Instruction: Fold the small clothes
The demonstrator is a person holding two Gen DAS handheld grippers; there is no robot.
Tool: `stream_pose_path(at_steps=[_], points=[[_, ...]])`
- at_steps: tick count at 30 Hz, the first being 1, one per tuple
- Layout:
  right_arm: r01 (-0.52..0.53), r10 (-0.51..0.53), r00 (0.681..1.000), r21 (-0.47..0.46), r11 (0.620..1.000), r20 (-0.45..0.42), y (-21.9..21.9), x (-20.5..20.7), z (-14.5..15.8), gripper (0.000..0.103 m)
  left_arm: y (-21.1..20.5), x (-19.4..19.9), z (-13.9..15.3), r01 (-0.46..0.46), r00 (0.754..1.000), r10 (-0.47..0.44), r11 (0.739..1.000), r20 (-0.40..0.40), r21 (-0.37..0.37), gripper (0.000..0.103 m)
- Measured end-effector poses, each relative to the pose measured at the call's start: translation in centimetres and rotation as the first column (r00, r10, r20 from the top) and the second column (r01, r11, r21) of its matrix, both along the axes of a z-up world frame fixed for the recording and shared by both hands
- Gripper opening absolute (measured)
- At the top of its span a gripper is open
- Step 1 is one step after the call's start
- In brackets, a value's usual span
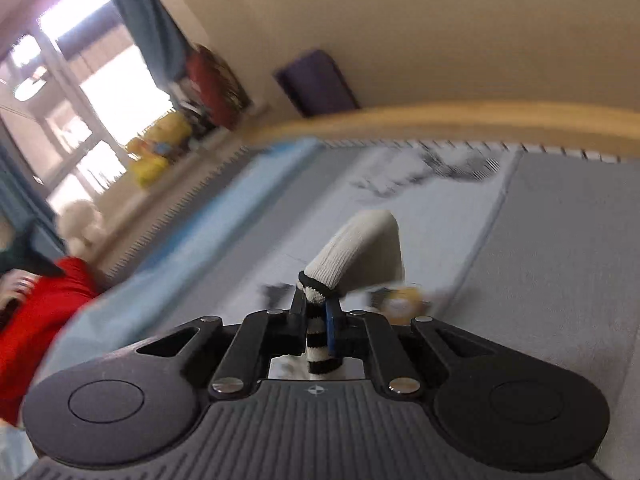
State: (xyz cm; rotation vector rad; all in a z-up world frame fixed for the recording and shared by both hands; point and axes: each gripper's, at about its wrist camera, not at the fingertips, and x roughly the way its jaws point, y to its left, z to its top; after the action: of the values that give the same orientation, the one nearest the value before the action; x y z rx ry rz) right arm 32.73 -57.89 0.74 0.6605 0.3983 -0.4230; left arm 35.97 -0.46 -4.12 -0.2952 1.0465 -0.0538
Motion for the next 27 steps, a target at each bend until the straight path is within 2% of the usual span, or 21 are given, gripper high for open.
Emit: stream_pose_path(at_steps=[3,5,8,10,13,17,19,20,21,22,23,25,26,27], points=[[0.006,-0.006,1.0,0.019,1.0,0.014,4.9,-1.7,3.5,0.009,0.7,-0.1,0.6,-0.019,1.0,0.019,1.0,0.005,-0.021,0.049],[-0.023,0.023,1.0,0.019,1.0,0.016,8.4,-2.4,4.1,0.009,1.0,-0.2,0.8,-0.029,1.0,0.029,0.999,0.001,-0.026,0.049],[-0.081,0.08,0.997,-0.011,0.997,-0.021,12.5,-2.2,2.8,0.009,1.6,-0.5,0.9,-0.031,0.999,0.031,0.999,-0.008,-0.025,0.049],[-0.124,0.125,0.988,0.02,0.992,-0.095,14.0,-1.0,0.8,0.009,2.1,-0.6,1.0,-0.038,0.999,0.038,0.999,-0.009,-0.021,0.049],[-0.127,0.131,0.971,0.034,0.991,-0.199,15.6,0.8,-1.4,0.009,3.5,-0.5,1.0,-0.073,0.997,0.073,0.997,-0.009,-0.013,0.049],[-0.197,0.181,0.954,-0.047,0.979,-0.24,19.6,1.7,-1.5,0.009,5.9,-0.1,1.1,-0.164,0.986,0.164,0.986,-0.016,-0.027,0.049],[-0.288,0.256,0.94,-0.123,0.95,-0.226,23.2,1.8,-0.7,0.009,7.1,0.1,1.2,-0.215,0.977,0.215,0.976,-0.012,-0.04,0.049],[-0.369,0.333,0.919,-0.166,0.914,-0.211,25.4,1.7,-0.3,0.009,7.7,0.1,1.3,-0.238,0.971,0.238,0.97,-0.01,-0.047,0.049],[-0.462,0.427,0.882,-0.189,0.867,-0.199,27.6,1.6,0.0,0.009,8.3,0.2,1.4,-0.262,0.965,0.262,0.964,-0.009,-0.052,0.049],[-0.572,0.542,0.819,-0.195,0.797,-0.187,30.0,1.5,0.1,0.01,8.7,0.2,1.4,-0.28,0.96,0.28,0.958,-0.008,-0.054,0.049],[-0.694,0.668,0.72,-0.186,0.696,-0.186,32.7,1.3,-0.1,0.013,9.1,0.3,1.5,-0.292,0.956,0.292,0.955,-0.009,-0.056,0.049],[-0.839,0.814,0.544,-0.132,0.528,-0.201,36.3,0.7,-1.1,0.013,9.7,0.3,1.4,-0.309,0.951,0.308,0.949,-0.016,-0.066,0.049],[-0.879,0.852,0.476,-0.083,0.47,-0.219,37.7,0.5,-1.9,0.013,9.8,0.3,1.3,-0.31,0.951,0.309,0.948,-0.02,-0.072,0.049],[-0.896,0.866,0.438,-0.037,0.443,-0.242,38.5,0.4,-2.6,0.014,9.9,0.4,1.2,-0.308,0.952,0.306,0.948,-0.027,-0.082,0.049]])
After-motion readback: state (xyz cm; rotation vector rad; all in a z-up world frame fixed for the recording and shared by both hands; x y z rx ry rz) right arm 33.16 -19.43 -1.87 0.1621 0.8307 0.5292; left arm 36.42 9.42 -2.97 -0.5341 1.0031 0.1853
